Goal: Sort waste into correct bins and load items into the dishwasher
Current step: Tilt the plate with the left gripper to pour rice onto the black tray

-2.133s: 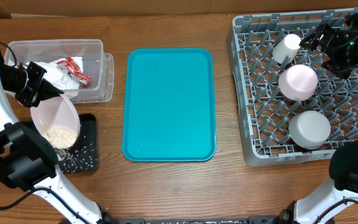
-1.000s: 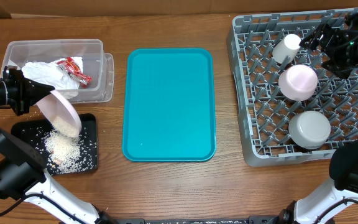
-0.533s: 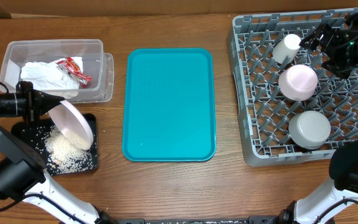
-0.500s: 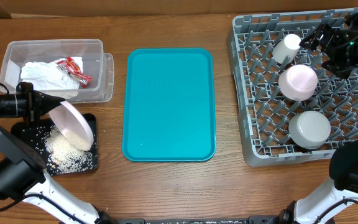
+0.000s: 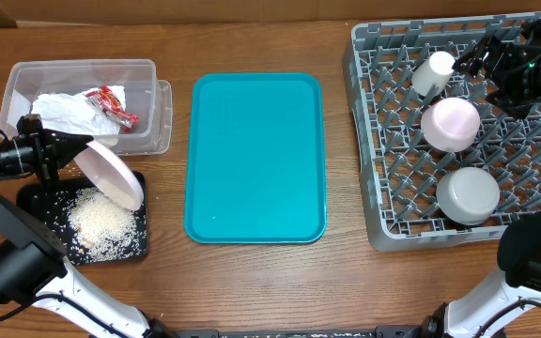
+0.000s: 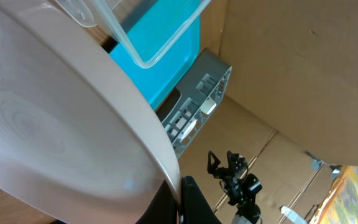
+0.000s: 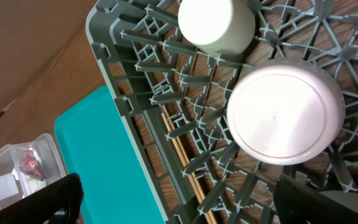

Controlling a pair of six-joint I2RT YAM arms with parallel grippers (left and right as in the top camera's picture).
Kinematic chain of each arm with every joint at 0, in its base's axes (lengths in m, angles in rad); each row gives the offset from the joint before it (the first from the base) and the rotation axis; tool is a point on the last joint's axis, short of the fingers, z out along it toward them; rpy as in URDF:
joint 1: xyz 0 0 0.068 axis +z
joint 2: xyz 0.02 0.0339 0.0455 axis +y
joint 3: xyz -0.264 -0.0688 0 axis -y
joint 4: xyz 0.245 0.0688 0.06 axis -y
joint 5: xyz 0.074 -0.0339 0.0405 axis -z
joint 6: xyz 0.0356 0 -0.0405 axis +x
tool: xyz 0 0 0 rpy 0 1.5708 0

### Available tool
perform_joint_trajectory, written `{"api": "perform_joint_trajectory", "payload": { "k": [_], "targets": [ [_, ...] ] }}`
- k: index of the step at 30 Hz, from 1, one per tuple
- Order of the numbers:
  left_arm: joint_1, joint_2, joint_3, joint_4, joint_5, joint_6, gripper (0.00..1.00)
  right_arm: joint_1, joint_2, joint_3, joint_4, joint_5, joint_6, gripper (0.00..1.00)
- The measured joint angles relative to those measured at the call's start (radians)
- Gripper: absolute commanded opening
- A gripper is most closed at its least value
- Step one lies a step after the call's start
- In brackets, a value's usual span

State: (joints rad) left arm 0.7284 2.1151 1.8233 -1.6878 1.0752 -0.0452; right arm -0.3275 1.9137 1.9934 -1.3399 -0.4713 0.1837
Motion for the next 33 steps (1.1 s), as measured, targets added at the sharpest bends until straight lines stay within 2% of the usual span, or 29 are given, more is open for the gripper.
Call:
{"api": "perform_joint_trajectory", "payload": {
  "k": [13,19,26,33],
  "targets": [
    [0.044,-0.023,-0.001,0.0,0.014,0.034,0.04,0.0,0.0,0.0,0.001,0.0,0.0,1.0],
    [0.044,-0.113,-0.019,0.001,0.006,0.026,0.04,0.0,0.0,0.0,0.001,0.0,0.0,1.0],
    [0.066,-0.261,-0.021,-0.001,-0.108,-0.033,0.04,0.0,0.0,0.0,0.001,0.0,0.0,1.0],
    [0.083,-0.274,-0.085,0.013,-0.084,-0.018,0.04,0.0,0.0,0.0,0.0,0.0,0.0,1.0]
  ]
}}
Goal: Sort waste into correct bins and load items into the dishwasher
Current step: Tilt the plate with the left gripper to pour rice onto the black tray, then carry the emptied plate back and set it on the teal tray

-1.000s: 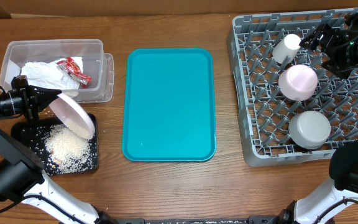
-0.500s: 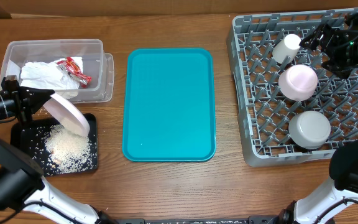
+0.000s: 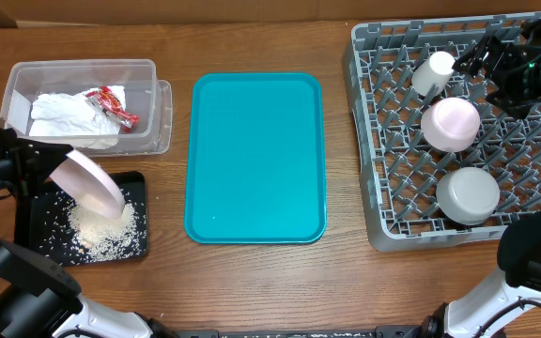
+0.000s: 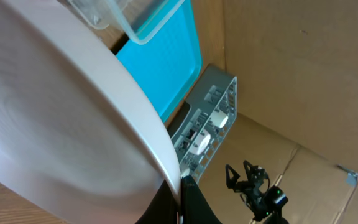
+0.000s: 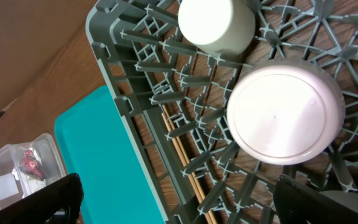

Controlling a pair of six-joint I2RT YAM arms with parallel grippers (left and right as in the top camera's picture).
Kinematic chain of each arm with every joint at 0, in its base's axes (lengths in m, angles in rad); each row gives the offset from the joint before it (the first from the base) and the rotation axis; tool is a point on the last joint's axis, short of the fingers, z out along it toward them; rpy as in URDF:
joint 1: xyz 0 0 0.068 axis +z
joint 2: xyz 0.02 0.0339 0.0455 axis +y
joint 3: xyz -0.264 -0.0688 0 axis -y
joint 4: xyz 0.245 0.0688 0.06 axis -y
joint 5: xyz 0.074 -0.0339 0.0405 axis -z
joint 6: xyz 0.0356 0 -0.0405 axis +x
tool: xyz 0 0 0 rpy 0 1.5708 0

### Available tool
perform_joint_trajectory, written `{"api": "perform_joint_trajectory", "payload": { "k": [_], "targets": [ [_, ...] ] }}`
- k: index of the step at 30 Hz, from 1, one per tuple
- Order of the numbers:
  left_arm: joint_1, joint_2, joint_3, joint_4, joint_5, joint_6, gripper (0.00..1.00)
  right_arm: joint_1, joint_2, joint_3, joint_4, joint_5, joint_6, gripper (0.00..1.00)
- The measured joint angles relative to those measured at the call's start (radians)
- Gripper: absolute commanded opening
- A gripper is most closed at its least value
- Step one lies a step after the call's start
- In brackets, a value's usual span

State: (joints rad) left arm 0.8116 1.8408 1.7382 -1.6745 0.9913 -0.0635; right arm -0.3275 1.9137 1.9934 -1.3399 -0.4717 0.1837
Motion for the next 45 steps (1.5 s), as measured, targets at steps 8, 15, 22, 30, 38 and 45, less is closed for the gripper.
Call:
{"api": "perform_joint_trajectory", "payload": {
  "k": [8,15,22,30,38,45],
  "targets": [
    [0.006,0.001,-0.118,-0.002,0.104,0.114,0.04,0.0,0.0,0.0,0.0,0.0,-0.001,1.0],
    [0.021,0.001,-0.126,0.007,0.185,0.229,0.04,0.0,0.0,0.0,0.0,0.0,0.0,1.0],
    [0.029,0.001,-0.127,-0.009,0.242,0.323,0.04,0.0,0.0,0.0,0.001,0.0,0.0,1.0],
    [0.04,0.001,-0.127,0.066,0.208,0.275,0.04,0.0,0.0,0.0,0.0,0.0,0.0,1.0],
    [0.022,0.001,-0.128,-0.013,0.071,0.232,0.04,0.0,0.0,0.0,0.0,0.0,0.0,1.0],
    [-0.063,-0.043,-0.129,0.002,-0.074,0.154,0.04,0.0,0.0,0.0,0.0,0.0,0.0,1.0]
  ]
}}
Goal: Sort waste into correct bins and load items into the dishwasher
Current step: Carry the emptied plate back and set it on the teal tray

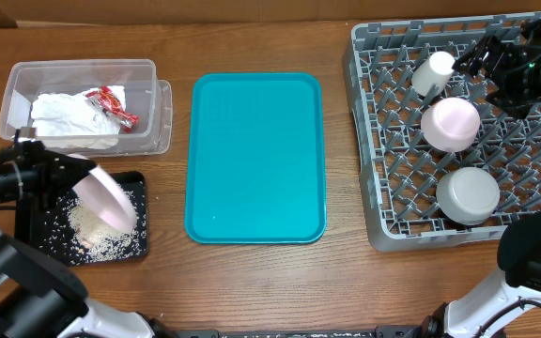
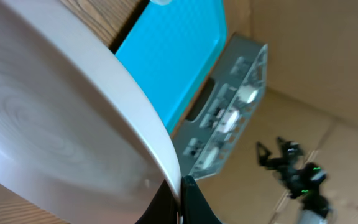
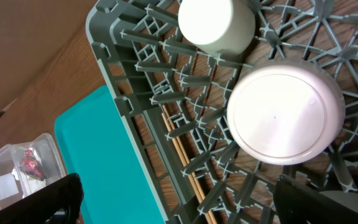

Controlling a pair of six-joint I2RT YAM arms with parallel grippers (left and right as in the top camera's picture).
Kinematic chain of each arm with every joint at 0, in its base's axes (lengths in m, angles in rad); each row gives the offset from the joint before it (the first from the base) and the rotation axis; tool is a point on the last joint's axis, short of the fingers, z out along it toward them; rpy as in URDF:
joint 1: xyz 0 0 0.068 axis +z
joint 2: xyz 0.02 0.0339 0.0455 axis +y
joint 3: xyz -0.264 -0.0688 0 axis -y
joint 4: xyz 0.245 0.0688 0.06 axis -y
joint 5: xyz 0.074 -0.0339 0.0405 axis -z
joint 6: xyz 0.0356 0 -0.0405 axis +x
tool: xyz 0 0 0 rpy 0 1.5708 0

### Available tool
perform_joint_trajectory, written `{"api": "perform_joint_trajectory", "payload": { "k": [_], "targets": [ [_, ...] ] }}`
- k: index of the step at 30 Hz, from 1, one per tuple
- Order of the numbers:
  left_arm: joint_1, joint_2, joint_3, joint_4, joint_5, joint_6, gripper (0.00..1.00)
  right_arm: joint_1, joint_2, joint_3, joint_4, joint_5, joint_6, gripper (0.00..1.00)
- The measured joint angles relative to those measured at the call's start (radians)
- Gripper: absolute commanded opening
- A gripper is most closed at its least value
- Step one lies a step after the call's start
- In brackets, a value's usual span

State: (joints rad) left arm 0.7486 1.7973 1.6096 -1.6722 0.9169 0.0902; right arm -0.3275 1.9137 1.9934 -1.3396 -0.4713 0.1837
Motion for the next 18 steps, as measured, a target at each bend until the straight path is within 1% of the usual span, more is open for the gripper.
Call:
{"api": "perform_joint_trajectory", "payload": {
  "k": [3,7,11,14,15,18],
  "targets": [
    [-0.082,-0.069,0.0,0.064,-0.044,-0.043,0.04,0.0,0.0,0.0,0.0,0.0,0.0,1.0],
    [-0.24,-0.146,0.0,0.15,-0.163,-0.156,0.04,0.0,0.0,0.0,0.0,0.0,0.0,1.0],
    [-0.449,-0.167,0.0,0.243,-0.275,-0.261,0.04,0.0,0.0,0.0,0.0,0.0,0.0,1.0],
    [-0.616,-0.166,0.0,0.342,-0.356,-0.327,0.04,0.0,0.0,0.0,0.0,0.0,0.0,1.0],
    [-0.691,-0.166,0.0,0.381,-0.405,-0.35,0.04,0.0,0.0,0.0,0.0,0.0,0.0,1.0],
    [-0.858,-0.166,0.0,0.449,-0.536,-0.405,0.04,0.0,0.0,0.0,0.001,0.0,0.0,1.0]
  ]
}}
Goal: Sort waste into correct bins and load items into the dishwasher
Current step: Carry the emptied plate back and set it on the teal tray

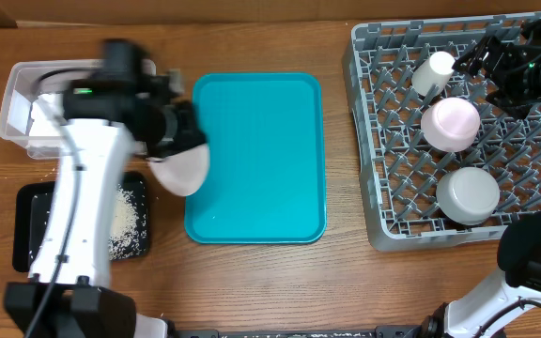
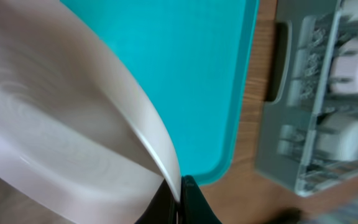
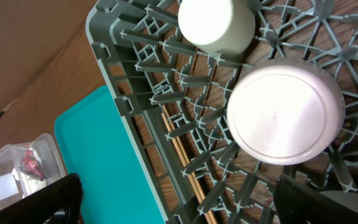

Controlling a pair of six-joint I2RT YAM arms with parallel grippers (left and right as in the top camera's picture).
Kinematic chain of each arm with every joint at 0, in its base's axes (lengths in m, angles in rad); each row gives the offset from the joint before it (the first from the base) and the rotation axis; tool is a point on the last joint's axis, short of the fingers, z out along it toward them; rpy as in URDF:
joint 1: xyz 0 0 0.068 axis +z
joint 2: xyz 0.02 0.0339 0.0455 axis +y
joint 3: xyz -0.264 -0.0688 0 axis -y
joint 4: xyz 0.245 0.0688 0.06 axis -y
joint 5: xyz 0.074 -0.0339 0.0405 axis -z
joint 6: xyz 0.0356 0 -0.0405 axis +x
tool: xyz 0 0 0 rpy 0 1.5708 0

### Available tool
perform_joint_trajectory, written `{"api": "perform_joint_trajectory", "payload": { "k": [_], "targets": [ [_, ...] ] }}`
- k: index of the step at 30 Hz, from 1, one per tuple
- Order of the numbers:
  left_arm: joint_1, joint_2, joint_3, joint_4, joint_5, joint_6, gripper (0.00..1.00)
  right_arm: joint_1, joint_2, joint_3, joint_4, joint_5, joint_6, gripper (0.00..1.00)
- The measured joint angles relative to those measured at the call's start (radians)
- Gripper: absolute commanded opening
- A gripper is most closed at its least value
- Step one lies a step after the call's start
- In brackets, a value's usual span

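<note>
My left gripper (image 1: pixel 175 145) is shut on the rim of a white plate (image 1: pixel 182 169), which hangs tilted over the left edge of the teal tray (image 1: pixel 261 160). In the left wrist view the plate (image 2: pixel 55 124) fills the left side, pinched at its edge by the black fingers (image 2: pixel 188 202). Rice (image 1: pixel 125 221) lies in the black bin (image 1: pixel 31 211). The grey dish rack (image 1: pixel 363 113) holds a white cup (image 1: pixel 433 71), a pink bowl (image 1: pixel 450 124) and a white bowl (image 1: pixel 468 194). My right gripper (image 3: pixel 179 186) hangs open over the rack's far right corner.
A clear bin (image 1: pixel 12 103) with wrappers stands at the back left, partly hidden by my left arm. Chopsticks (image 3: pixel 185 155) lie in the rack by its left wall. Cardboard stands behind the table.
My left gripper, with the plate still in it, has moved from over the black bin at the left to the left edge of the teal tray. The right arm has not moved.
The left gripper held the plate tilted over the black bin, with rice heaped beneath it, at all three earlier moments, shifting slightly. Now the plate is at the teal tray and the rice stays in the bin. The right gripper stayed open over the rack.
</note>
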State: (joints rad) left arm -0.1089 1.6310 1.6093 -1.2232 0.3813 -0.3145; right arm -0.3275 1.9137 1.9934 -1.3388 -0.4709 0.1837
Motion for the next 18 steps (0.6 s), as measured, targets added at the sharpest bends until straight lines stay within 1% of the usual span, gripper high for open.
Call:
{"api": "perform_joint_trajectory", "payload": {
  "k": [4,9,13,18],
  "targets": [
    [-0.209,0.0,0.0,0.079,-0.191,-0.055,0.04,0.0,0.0,0.0,-0.001,0.0,0.0,1.0],
    [-0.379,0.006,0.0,0.196,-0.356,-0.081,0.04,0.0,0.0,0.0,-0.001,0.0,0.0,1.0],
    [-0.457,0.037,0.0,0.261,-0.419,-0.089,0.04,0.0,0.0,0.0,-0.001,0.0,0.0,1.0],
    [-0.486,0.129,0.0,0.291,-0.438,-0.098,0.04,0.0,0.0,0.0,-0.001,0.0,0.0,1.0]
  ]
}}
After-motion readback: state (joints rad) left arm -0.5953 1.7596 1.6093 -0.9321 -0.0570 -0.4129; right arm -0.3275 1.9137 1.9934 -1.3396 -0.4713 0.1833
